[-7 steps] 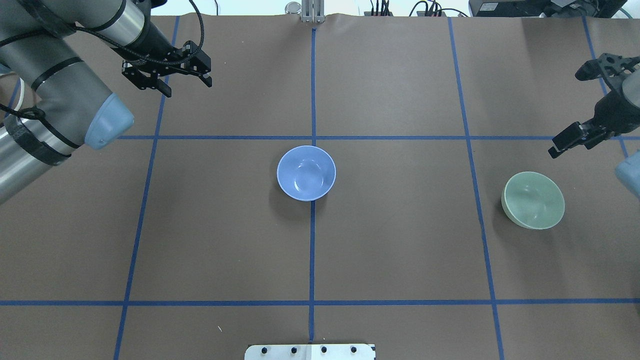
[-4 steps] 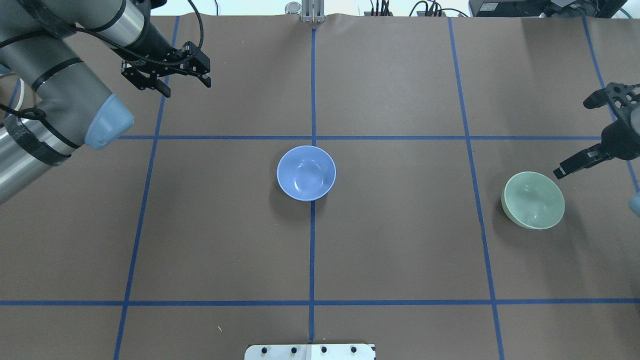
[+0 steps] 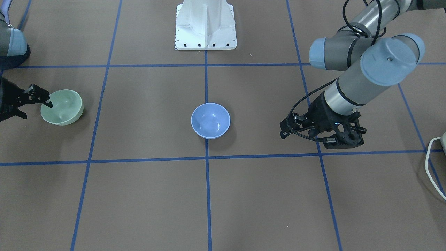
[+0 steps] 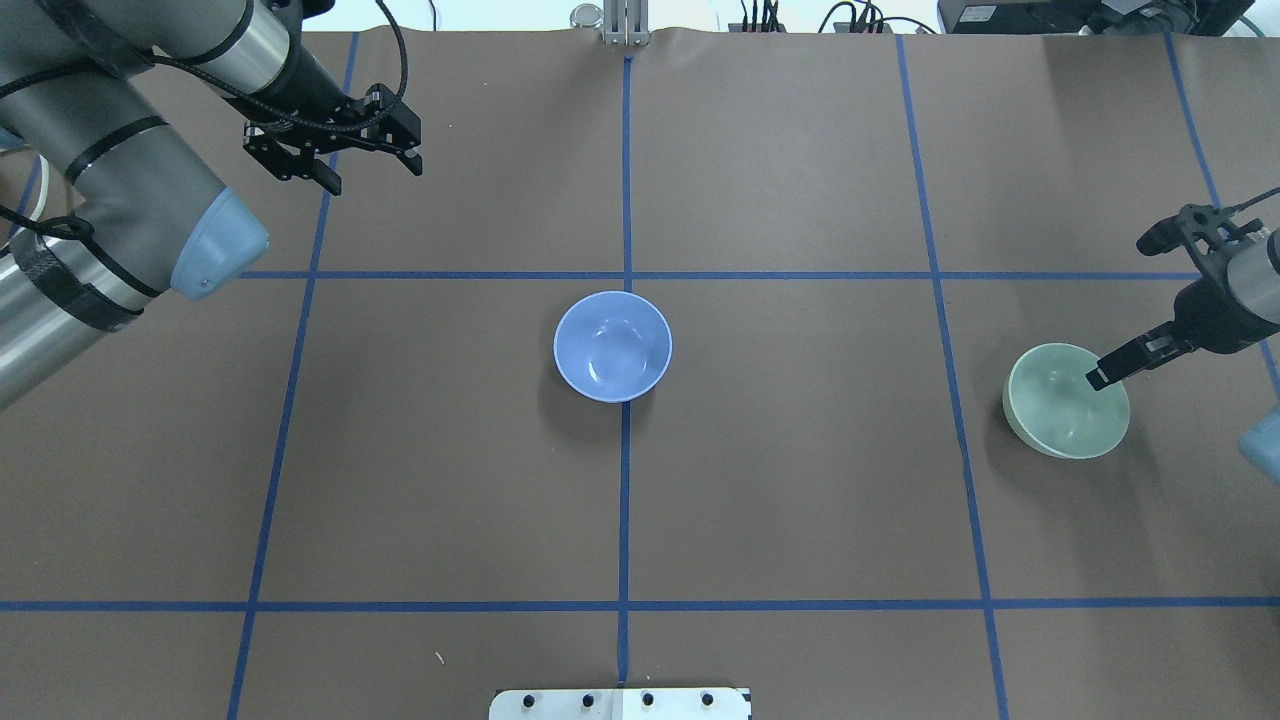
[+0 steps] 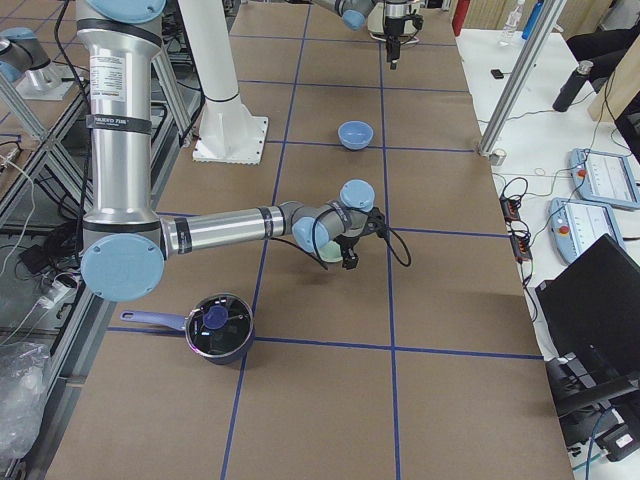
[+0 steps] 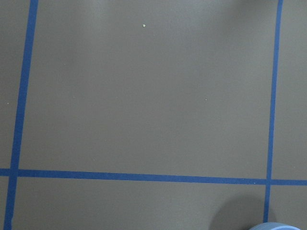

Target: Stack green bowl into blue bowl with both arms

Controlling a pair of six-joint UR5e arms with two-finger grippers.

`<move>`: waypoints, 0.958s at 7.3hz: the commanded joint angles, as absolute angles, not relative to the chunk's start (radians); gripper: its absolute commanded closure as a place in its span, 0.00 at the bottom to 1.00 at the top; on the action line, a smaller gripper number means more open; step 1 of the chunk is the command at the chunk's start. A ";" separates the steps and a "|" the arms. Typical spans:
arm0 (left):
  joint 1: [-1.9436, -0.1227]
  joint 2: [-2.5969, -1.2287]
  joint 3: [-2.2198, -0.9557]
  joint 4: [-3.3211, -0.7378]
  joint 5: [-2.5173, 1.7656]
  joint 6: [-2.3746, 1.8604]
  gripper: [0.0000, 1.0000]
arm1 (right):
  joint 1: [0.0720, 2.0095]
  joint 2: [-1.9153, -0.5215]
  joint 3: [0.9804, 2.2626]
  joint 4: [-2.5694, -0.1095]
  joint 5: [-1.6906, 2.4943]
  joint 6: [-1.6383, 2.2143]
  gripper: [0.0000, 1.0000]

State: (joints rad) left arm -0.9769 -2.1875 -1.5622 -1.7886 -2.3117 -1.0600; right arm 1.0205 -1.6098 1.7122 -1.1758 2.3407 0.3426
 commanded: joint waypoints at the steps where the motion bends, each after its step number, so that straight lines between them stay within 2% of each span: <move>1: -0.977 -2.187 -1.562 -1.789 -2.312 -1.060 0.03 | 0.977 -1.611 1.715 -1.175 2.286 0.342 0.21; 2: -0.977 -2.186 -1.562 -1.789 -2.312 -1.060 0.03 | 0.974 -1.611 1.713 -1.175 2.284 0.341 0.26; 4: -0.977 -2.186 -1.562 -1.787 -2.312 -1.060 0.03 | 0.973 -1.611 1.710 -1.175 2.281 0.341 0.27; 5: -0.977 -2.186 -1.562 -1.787 -2.312 -1.060 0.03 | 0.971 -1.611 1.710 -1.177 2.276 0.341 0.33; 6: -0.977 -2.184 -1.562 -1.789 -2.312 -1.060 0.03 | 0.965 -1.611 1.709 -1.177 2.273 0.341 0.51; 7: -0.976 -2.184 -1.560 -1.789 -2.310 -1.060 0.03 | 0.959 -1.609 1.706 -1.177 2.273 0.341 0.60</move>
State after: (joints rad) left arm -0.9769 -2.1849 -1.5612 -1.7881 -2.3113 -1.0600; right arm 0.9659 -1.6105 1.7088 -1.1764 2.2751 0.3405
